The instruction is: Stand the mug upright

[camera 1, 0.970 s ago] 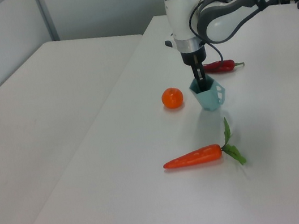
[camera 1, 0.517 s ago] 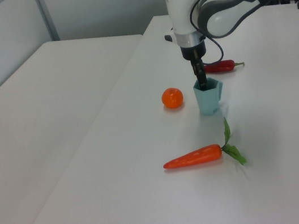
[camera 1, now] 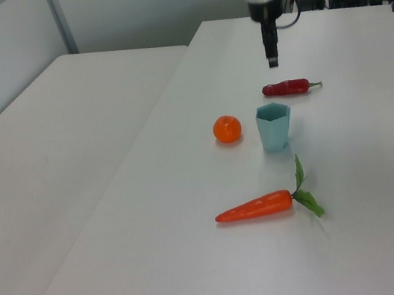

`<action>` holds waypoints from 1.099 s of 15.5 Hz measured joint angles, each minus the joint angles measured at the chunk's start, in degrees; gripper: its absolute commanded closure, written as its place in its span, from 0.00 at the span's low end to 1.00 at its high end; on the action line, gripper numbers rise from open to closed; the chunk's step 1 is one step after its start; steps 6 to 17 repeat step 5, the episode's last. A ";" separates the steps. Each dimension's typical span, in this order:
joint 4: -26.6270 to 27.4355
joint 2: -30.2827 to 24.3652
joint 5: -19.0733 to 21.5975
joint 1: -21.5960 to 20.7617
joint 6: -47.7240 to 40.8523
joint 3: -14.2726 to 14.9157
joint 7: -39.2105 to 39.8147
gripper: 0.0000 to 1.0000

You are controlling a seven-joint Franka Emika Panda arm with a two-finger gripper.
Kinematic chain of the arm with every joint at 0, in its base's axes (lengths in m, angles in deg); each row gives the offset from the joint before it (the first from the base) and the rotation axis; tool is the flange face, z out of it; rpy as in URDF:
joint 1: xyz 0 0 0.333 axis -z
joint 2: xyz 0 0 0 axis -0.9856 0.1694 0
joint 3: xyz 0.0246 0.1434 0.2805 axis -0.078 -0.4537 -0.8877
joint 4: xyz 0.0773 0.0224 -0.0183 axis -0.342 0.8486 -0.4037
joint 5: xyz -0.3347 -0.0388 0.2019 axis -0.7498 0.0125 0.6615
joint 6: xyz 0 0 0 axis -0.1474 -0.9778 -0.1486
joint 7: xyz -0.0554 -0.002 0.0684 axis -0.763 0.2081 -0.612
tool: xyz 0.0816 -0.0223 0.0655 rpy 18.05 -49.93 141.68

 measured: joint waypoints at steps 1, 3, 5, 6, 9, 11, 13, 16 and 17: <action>0.02 -1.56 0.96 0.72 -0.93 0.03 -0.81 0.00; 0.05 -5.47 5.89 3.10 -3.49 0.14 -1.63 0.00; 0.10 -8.78 8.71 5.48 -6.25 0.22 -1.64 0.00; 0.10 -8.78 8.71 5.48 -6.25 0.22 -1.64 0.00; 0.10 -8.78 8.71 5.48 -6.25 0.22 -1.64 0.00; 0.10 -8.78 8.71 5.48 -6.25 0.22 -1.64 0.00; 0.10 -8.78 8.71 5.48 -6.25 0.22 -1.64 0.00; 0.10 -8.78 8.71 5.48 -6.25 0.22 -1.64 0.00; 0.10 -8.78 8.71 5.48 -6.25 0.22 -1.64 0.00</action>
